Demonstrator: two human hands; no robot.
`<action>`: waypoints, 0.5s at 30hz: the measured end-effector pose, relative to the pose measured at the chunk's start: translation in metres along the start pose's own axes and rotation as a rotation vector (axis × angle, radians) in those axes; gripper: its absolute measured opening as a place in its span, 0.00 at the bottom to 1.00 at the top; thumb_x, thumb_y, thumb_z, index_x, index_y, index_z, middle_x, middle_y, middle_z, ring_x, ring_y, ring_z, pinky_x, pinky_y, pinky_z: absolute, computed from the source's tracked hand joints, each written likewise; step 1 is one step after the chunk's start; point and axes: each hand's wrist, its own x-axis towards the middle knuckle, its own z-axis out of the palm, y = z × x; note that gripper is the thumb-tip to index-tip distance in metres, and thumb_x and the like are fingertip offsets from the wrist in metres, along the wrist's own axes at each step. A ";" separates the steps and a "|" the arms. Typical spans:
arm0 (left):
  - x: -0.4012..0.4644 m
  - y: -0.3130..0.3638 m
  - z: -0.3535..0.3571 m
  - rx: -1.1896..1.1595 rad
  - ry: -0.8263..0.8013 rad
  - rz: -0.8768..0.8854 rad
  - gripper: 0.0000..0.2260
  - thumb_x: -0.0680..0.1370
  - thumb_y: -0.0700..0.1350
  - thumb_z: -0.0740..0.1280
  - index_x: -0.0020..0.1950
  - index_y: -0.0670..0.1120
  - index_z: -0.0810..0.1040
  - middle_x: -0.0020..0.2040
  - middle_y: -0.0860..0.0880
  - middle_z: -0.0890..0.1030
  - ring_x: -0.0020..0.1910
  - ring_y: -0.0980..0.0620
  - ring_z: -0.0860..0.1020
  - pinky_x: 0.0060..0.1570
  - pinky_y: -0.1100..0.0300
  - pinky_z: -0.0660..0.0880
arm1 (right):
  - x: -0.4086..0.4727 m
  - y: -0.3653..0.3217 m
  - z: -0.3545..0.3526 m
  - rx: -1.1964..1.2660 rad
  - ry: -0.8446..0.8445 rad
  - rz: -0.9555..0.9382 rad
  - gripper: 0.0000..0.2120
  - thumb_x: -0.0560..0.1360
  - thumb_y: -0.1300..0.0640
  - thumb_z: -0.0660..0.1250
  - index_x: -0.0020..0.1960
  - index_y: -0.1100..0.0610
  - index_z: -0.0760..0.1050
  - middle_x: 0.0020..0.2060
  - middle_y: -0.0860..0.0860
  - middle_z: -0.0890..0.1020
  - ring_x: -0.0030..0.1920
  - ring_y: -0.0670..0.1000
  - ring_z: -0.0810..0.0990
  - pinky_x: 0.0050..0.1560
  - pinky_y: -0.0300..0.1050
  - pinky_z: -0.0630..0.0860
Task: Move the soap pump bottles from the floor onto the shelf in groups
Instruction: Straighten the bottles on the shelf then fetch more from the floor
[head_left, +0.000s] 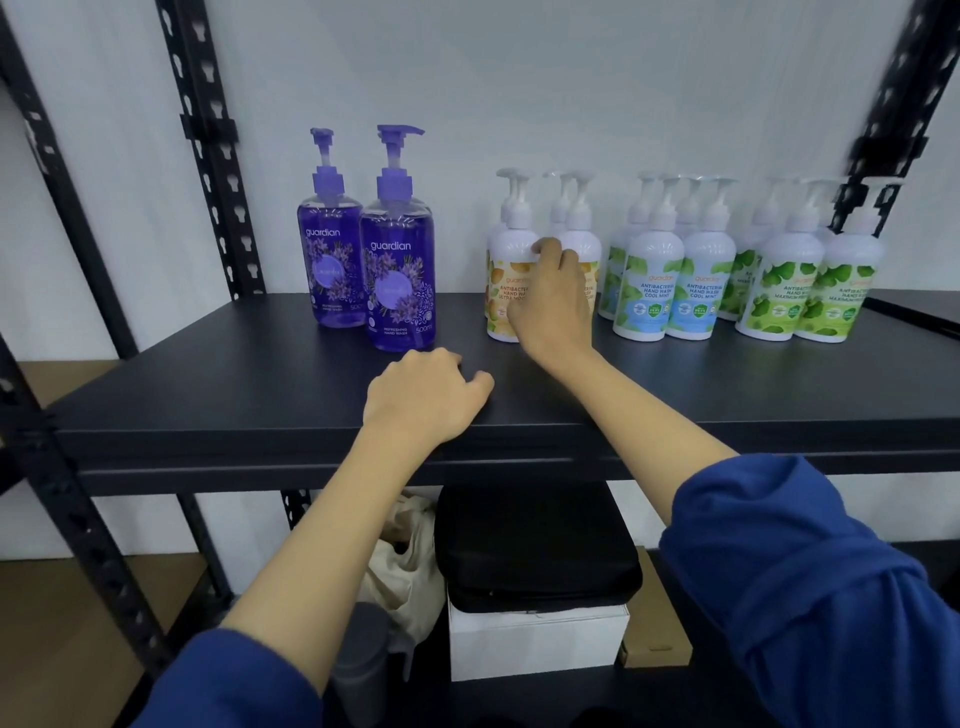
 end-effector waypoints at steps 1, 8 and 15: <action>0.000 0.000 -0.001 0.005 -0.008 0.001 0.22 0.79 0.56 0.55 0.69 0.48 0.71 0.64 0.42 0.75 0.61 0.40 0.72 0.47 0.55 0.66 | -0.004 0.001 -0.004 -0.026 -0.035 0.001 0.22 0.72 0.66 0.65 0.65 0.63 0.66 0.59 0.60 0.71 0.58 0.60 0.71 0.51 0.50 0.70; -0.006 0.003 -0.011 0.134 0.005 0.019 0.20 0.80 0.54 0.57 0.65 0.45 0.74 0.60 0.41 0.76 0.57 0.40 0.74 0.46 0.55 0.66 | -0.031 0.007 -0.033 -0.089 -0.275 -0.040 0.10 0.74 0.60 0.63 0.52 0.62 0.78 0.50 0.57 0.80 0.48 0.57 0.77 0.39 0.45 0.70; -0.045 -0.005 -0.039 0.255 0.201 -0.073 0.15 0.80 0.46 0.57 0.60 0.41 0.76 0.57 0.40 0.77 0.53 0.39 0.76 0.44 0.54 0.66 | -0.058 -0.028 -0.051 0.092 -0.355 -0.280 0.08 0.75 0.60 0.61 0.45 0.62 0.78 0.41 0.56 0.79 0.42 0.54 0.77 0.36 0.42 0.65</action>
